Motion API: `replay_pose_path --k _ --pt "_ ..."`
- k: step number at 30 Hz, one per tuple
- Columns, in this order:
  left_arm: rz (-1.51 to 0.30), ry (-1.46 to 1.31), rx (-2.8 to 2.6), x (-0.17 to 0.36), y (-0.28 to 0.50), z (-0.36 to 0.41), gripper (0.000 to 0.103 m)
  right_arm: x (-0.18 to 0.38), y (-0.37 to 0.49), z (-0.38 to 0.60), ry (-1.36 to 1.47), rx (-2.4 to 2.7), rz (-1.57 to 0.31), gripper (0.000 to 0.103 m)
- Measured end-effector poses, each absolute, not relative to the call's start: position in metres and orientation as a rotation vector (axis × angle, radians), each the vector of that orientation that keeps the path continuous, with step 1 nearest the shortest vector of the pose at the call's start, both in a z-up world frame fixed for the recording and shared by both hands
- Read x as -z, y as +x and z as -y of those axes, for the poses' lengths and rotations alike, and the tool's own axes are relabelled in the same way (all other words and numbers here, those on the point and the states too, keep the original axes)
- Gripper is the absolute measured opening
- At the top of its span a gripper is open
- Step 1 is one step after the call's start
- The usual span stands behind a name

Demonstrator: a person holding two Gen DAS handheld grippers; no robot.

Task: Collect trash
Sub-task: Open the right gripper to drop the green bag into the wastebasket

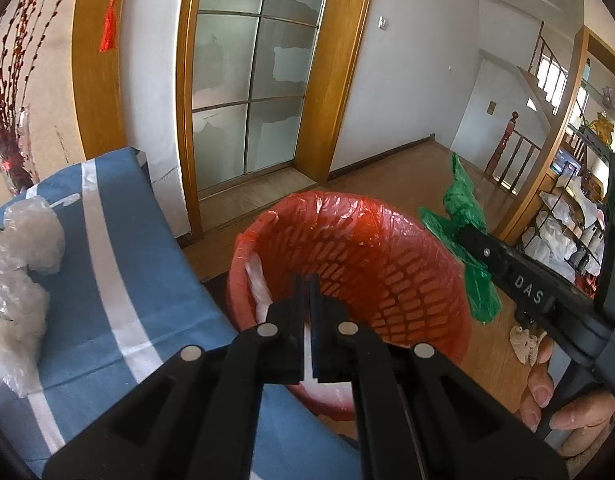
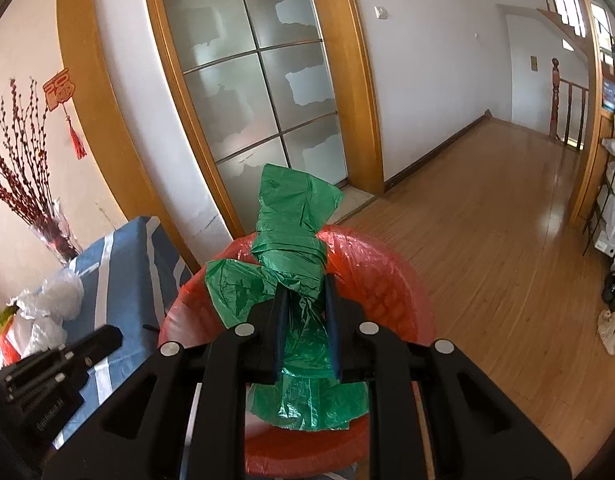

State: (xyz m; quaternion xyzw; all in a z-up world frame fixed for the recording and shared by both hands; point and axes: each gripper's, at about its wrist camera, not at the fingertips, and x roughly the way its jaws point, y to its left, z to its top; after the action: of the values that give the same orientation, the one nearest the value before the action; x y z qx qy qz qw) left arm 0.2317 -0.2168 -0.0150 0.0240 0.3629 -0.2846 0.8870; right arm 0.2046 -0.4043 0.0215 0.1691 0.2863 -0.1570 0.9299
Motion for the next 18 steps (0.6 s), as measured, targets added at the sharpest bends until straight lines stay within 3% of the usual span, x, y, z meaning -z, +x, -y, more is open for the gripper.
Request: replay_pose_path --k 2,4,6,8,18 --pt "-0.773 0.052 0.586 0.019 0.235 0.22 0.005 -0.017 0.208 0.406 0.35 0.325 -0.598 0.022" --pt "-0.786 0.04 0.578 0.022 0.238 0.217 0.014 -0.014 0.208 0.406 0.348 0.318 -0.611 0.027" --pt "-0.789 0.031 0.556 0.023 0.239 0.209 0.032 -0.012 0.205 0.403 0.337 0.316 -0.619 0.041" --pt "-0.784 0.027 0.535 0.022 0.239 0.199 0.033 -0.014 0.202 0.401 0.328 0.32 -0.611 0.053" --pt "-0.714 0.027 0.423 0.005 0.214 0.14 0.053 -0.027 0.188 0.384 0.3 0.3 -0.602 0.053"
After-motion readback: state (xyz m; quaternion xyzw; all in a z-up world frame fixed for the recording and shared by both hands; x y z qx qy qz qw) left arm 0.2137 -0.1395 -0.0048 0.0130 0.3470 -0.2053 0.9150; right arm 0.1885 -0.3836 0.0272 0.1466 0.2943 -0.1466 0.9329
